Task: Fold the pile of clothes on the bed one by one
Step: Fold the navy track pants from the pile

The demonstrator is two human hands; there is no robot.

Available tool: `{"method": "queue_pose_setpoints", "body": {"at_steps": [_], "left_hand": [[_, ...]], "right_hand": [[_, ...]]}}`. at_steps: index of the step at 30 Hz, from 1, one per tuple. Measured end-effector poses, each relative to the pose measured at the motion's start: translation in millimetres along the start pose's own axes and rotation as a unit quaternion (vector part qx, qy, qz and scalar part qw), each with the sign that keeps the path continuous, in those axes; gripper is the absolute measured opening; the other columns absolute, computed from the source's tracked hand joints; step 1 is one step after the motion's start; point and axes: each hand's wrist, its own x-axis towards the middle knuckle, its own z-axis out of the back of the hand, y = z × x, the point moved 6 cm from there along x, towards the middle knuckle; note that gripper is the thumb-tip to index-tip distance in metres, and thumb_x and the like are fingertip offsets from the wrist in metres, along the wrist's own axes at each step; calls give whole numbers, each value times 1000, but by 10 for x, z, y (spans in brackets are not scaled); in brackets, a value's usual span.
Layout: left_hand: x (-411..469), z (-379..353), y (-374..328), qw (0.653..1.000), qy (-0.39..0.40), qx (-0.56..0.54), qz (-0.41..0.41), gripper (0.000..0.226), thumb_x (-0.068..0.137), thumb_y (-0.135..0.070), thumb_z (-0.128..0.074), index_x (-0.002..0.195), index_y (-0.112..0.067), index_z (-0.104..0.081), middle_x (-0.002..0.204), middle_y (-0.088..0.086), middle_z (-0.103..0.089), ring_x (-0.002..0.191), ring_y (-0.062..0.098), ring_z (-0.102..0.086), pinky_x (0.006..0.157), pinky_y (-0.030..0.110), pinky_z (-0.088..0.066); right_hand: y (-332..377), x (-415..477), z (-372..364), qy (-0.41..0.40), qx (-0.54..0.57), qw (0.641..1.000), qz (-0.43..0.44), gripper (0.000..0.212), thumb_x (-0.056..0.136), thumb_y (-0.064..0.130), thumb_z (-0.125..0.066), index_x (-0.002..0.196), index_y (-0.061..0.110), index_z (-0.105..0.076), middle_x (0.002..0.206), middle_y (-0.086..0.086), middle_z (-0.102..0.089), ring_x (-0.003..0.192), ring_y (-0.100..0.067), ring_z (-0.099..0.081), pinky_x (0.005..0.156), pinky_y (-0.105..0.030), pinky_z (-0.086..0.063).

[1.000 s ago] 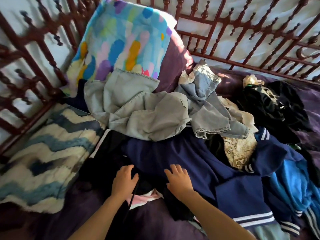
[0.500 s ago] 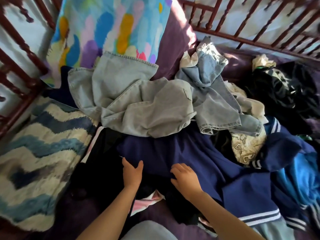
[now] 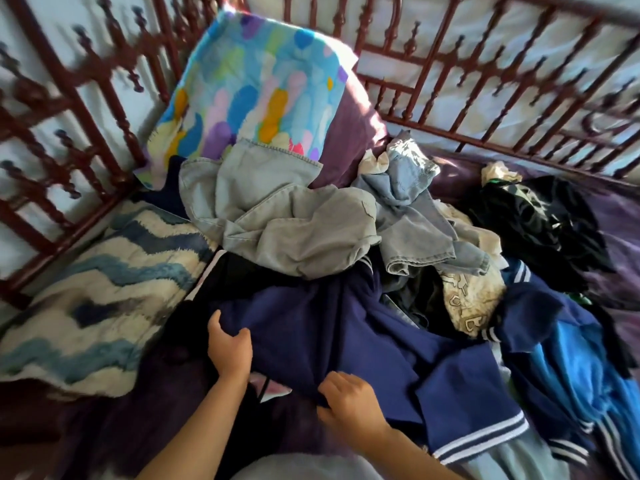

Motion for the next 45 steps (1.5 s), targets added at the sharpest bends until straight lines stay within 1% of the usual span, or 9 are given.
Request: {"method": "queue_pose_setpoints", "body": {"at_steps": [13,17,20,24,27,32,35,40,45], "left_hand": [[-645,1732,765,986,-160,35,-2,54,88,3,-52,139,-12,-41,140,14,-45,126,35,-44,104,50,-37],[-669,1661,982,996,-92,3,20,55,83,6,-60,134,0,-42,129,23,-52,116,38,-51,99,51,-41],[-619,1489,1058,990,-67,-96,81,56,85,-8,-65,135,-1,-41,134,21,-50,119,35,-50,101,47,-42],[-621,1357,1213,879,-44,-349,321,64,91,-57,-43,141,-18,-38,141,6,-46,126,30,-46,99,38,-39],[-595,1375,1153,850,-6,-375,371,46,95,-43,-46,129,-13,-51,135,9,-52,118,31,-52,85,35,-41],[-339,1542,959,943,-78,-221,236,27,88,1,-59,114,6,-60,122,22,-58,97,26,-56,94,42,-46],[-385,1547,547,991,-57,-116,32,34,82,11,-61,114,2,-62,112,15,-62,98,18,-55,81,20,-44],[-659,1655,-13,980,59,-9,-189,36,81,7,-64,91,-27,-64,92,-15,-67,79,-13,-56,69,-2,-37],[-780,1839,-511,953,180,26,-243,47,80,10,-63,85,-37,-63,87,-41,-62,87,-20,-56,75,1,-39]], "right_hand": [[1247,-276,-376,166,1,964,207,36,32,48,-80,45,26,-55,48,11,-51,41,-2,-46,40,-17,-25],[1106,-198,-628,261,-17,950,171,24,85,23,-56,99,4,-62,103,-14,-61,96,-28,-56,68,-31,-32],[904,-139,-713,332,-34,930,152,43,93,35,-50,122,4,-51,121,-16,-51,111,-31,-46,88,-39,-36],[753,131,-677,303,-30,944,124,48,96,45,-41,127,10,-49,124,-11,-50,116,-27,-44,95,-38,-34],[794,464,-612,261,-35,958,112,44,97,43,-39,123,11,-53,123,-9,-52,117,-26,-43,95,-37,-34],[996,854,-591,235,9,966,105,38,97,39,-43,121,12,-55,122,-10,-53,118,-26,-43,96,-37,-36],[994,1059,-502,200,81,974,68,35,96,33,-46,122,12,-55,121,-8,-55,118,-25,-44,95,-33,-36],[991,1429,-175,169,221,961,12,39,91,8,-49,130,13,-52,128,-5,-54,122,-20,-46,97,-28,-40],[1366,1468,69,359,274,886,103,56,81,-13,-43,128,14,-54,135,-3,-51,120,-8,-44,86,-6,-33]]}}
